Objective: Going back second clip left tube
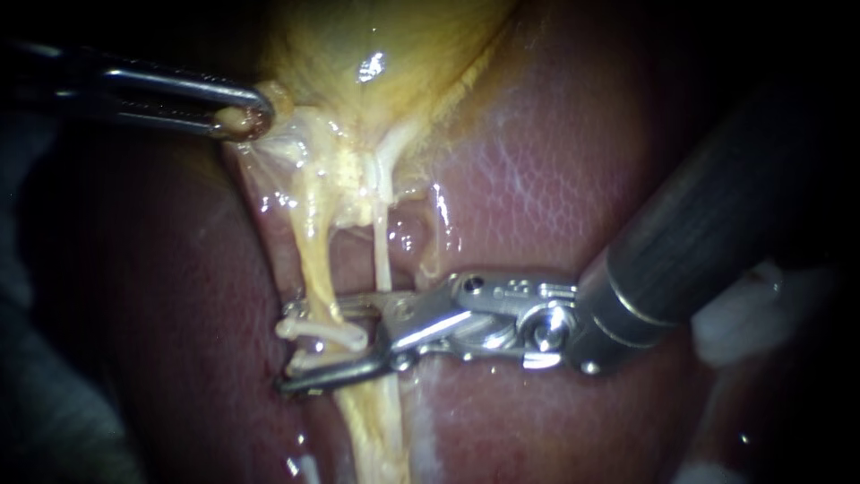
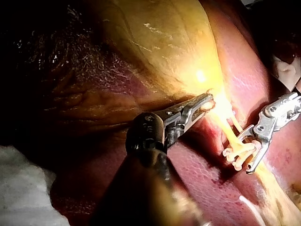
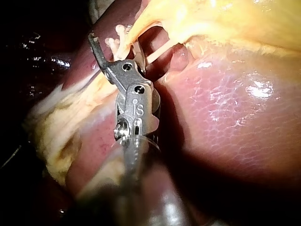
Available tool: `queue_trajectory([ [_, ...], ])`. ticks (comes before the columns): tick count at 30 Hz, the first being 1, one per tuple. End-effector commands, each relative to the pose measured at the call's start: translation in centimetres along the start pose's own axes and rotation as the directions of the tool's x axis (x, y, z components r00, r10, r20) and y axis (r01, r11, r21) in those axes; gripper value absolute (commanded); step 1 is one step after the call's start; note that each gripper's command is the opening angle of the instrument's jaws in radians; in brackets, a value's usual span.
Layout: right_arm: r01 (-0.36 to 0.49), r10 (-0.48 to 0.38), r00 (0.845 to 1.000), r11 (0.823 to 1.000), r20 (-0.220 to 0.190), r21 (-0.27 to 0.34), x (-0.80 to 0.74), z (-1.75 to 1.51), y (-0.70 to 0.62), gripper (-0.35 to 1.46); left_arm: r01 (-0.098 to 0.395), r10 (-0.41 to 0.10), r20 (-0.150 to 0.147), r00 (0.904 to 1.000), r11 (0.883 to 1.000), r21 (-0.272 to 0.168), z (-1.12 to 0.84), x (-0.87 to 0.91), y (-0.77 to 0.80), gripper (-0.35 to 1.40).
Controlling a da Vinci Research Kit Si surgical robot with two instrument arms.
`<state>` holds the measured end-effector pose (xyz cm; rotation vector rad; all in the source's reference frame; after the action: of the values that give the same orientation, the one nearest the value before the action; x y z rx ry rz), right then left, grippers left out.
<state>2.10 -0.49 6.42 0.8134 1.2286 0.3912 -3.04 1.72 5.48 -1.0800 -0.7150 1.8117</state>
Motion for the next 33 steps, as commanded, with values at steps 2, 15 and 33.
queue_trajectory([
  [2, -0.009, 0.009, 1.0, 1.0, -0.015, 0.011, 0.0, 0.0, -0.01, 0.5, 0.0, 0.0, 0.0, 1.0, 1.0, 0.0, 0.0, 0.0, 0.0, -0.35],
  [15, 0.061, -0.061, 0.998, 0.998, 0.009, -0.026, -0.03, -0.07, 0.2, 0.5, 0.0, 0.0, 0.0, 1.0, 1.0, 0.0, 0.01, 0.0, 0.0, -0.35],
  [33, 0.123, -0.122, 0.992, 0.991, 0.029, -0.052, -0.11, -0.37, 0.04, 0.48, 0.0, 0.0, 0.0, 1.0, 1.0, -0.001, -0.01, -0.01, 0.0, -0.35],
])
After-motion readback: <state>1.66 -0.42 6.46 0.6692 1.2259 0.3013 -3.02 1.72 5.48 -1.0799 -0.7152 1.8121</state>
